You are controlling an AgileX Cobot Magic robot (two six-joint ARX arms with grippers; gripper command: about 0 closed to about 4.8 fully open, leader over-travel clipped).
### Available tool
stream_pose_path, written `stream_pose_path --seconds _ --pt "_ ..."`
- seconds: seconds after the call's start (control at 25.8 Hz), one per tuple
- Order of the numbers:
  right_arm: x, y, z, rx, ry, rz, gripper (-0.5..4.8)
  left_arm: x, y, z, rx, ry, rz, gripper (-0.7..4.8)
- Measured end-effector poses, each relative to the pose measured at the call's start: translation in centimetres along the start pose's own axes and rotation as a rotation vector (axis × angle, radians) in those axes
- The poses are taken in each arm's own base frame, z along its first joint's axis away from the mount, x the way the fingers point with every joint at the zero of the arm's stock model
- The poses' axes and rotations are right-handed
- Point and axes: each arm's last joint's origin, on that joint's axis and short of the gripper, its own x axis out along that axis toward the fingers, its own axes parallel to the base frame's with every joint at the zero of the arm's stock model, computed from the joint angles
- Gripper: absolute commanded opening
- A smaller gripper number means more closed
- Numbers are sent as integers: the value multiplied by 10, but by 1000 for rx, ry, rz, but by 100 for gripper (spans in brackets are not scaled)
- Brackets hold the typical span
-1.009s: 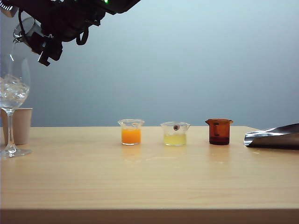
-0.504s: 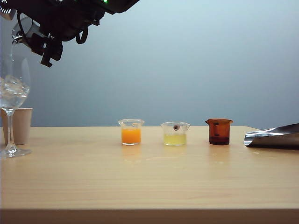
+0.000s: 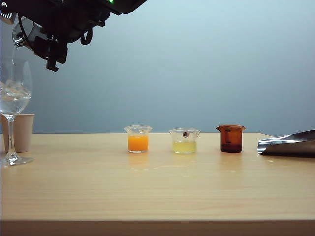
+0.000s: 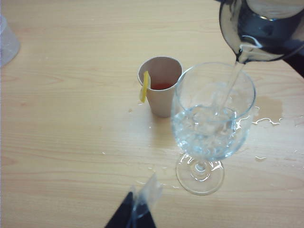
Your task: Pick up the first measuring cup from the left, pour the coconut rum inside into the goblet, and finally put the measuring cup back in its original place.
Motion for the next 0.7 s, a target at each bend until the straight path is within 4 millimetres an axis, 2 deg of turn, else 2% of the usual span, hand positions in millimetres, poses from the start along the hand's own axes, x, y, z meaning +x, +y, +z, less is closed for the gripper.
stream_pose_path --seconds 0.7 --pt "0 -3 4 -112 -15 -33 165 0 0 0 0 0 0 4"
